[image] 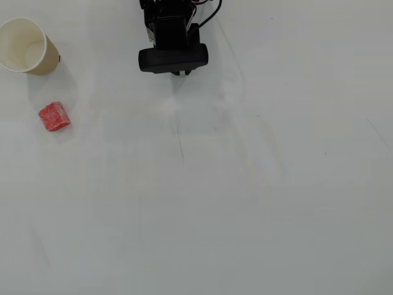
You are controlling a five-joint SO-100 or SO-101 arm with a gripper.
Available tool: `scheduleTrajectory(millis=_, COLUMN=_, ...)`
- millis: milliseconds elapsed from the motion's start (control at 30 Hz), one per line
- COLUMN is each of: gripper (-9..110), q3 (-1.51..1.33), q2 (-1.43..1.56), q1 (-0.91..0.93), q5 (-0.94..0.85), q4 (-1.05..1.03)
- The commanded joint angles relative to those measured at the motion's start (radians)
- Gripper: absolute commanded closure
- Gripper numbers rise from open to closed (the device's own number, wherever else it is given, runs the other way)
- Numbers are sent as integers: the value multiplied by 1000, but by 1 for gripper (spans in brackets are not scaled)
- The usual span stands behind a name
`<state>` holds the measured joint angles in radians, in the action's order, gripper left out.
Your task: Pick up the cube and drop it in the cup.
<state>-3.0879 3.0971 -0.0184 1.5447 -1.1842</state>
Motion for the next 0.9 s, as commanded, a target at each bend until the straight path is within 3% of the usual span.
scheduleTrajectory(millis=0, gripper=98, q3=-34, q2=40, q1=-40, q5=-3, q4=-2)
scheduleTrajectory(millis=133, gripper=98, q3=-34, q2=40, q1=-23, q5=-5, q4=25)
scheduleTrajectory(millis=867, gripper=98, q3=-34, q2=43, q1=-14, q5=-25, q4=871)
